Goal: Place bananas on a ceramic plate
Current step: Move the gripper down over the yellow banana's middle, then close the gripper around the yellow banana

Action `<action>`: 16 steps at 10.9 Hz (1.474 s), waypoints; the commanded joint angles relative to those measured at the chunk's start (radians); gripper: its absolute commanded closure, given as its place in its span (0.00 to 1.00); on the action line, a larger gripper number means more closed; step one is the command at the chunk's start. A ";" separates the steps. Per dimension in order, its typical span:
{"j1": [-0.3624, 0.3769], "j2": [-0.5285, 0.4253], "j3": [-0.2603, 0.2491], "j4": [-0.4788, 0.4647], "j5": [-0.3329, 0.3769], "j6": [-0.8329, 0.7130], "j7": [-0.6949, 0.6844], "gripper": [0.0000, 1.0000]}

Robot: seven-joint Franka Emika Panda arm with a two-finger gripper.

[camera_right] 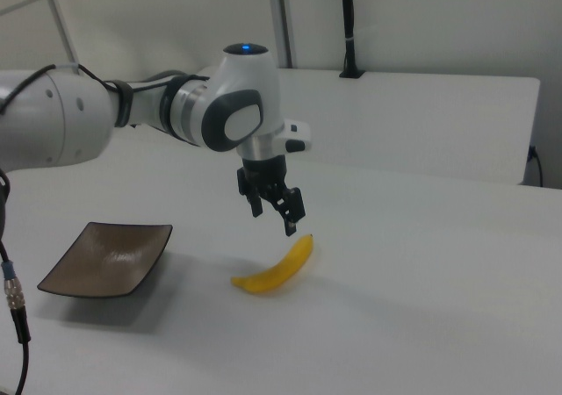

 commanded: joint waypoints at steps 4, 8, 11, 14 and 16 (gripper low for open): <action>-0.007 0.080 0.005 -0.030 -0.076 0.077 0.020 0.00; -0.005 0.111 0.005 -0.054 -0.078 0.134 0.020 0.00; -0.007 0.123 0.005 -0.057 -0.078 0.136 0.012 0.00; -0.007 0.128 0.005 -0.057 -0.104 0.137 0.009 0.17; -0.007 0.128 0.005 -0.057 -0.104 0.137 0.007 0.36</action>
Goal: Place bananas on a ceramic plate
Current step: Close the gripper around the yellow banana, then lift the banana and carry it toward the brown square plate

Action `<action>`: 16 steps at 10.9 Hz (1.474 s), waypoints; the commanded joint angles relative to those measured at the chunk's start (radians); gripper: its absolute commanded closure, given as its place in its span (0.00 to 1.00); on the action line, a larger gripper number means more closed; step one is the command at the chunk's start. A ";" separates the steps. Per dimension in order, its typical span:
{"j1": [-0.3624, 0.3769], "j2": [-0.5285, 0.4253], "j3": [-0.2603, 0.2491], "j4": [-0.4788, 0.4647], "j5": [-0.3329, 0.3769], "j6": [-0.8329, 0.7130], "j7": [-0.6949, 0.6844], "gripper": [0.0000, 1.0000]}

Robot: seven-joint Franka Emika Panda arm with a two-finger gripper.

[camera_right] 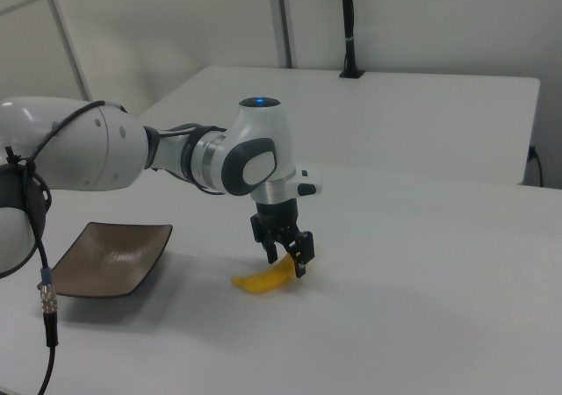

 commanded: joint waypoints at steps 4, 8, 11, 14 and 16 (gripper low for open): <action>-0.003 -0.007 0.005 -0.015 -0.016 0.028 0.009 0.65; -0.022 -0.025 0.006 0.000 0.032 0.020 0.023 1.00; -0.022 -0.091 0.006 0.008 0.071 -0.018 0.015 1.00; -0.016 -0.186 0.008 0.008 0.140 -0.121 0.006 1.00; -0.013 -0.257 0.008 0.008 0.200 -0.228 -0.025 0.97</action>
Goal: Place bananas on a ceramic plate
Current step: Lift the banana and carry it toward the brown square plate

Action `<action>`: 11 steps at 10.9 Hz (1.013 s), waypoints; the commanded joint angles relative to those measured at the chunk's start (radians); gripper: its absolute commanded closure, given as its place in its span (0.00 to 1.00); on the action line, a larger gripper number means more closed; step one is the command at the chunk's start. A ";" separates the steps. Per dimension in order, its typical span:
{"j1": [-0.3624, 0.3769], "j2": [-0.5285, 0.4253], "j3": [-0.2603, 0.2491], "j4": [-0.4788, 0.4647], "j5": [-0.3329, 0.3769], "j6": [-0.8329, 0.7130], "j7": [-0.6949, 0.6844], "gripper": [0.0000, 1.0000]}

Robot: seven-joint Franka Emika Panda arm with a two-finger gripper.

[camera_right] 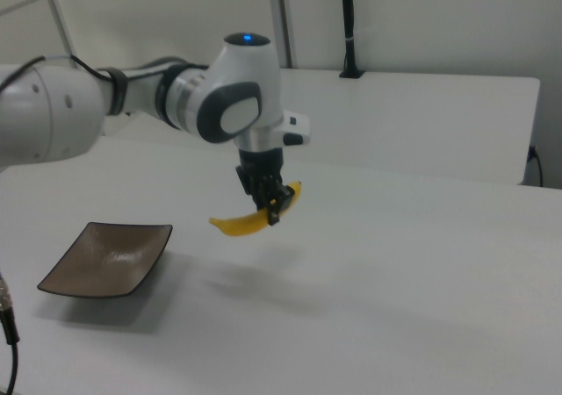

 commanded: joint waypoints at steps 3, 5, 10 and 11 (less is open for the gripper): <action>0.051 -0.193 0.000 -0.029 0.102 -0.284 -0.043 0.97; 0.087 -0.242 0.000 -0.034 0.141 -0.372 -0.035 0.97; 0.192 -0.296 0.000 -0.142 0.183 -0.422 0.040 0.96; 0.210 -0.297 0.000 -0.173 0.183 -0.421 0.060 0.95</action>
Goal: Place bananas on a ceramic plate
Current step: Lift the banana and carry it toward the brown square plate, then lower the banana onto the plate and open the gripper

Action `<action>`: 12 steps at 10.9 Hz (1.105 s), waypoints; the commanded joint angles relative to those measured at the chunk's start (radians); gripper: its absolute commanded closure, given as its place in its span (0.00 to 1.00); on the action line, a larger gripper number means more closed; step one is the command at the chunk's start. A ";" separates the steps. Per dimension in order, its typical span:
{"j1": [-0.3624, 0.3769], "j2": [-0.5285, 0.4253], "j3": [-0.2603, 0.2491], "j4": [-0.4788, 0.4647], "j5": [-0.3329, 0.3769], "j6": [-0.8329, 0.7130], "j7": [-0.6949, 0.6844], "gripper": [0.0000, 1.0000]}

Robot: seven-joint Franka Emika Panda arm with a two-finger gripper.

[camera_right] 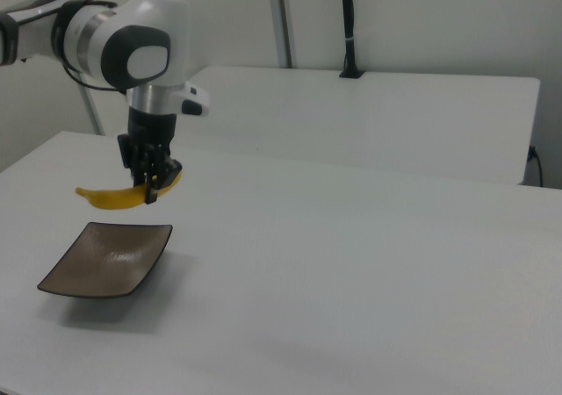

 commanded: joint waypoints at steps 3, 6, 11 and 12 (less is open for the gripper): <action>0.082 -0.042 0.003 -0.178 0.033 0.060 0.103 0.96; 0.107 -0.042 0.032 -0.282 0.033 0.198 0.176 0.98; 0.126 -0.040 0.112 -0.400 0.029 0.434 0.244 0.98; 0.128 -0.039 0.120 -0.405 0.027 0.454 0.256 0.98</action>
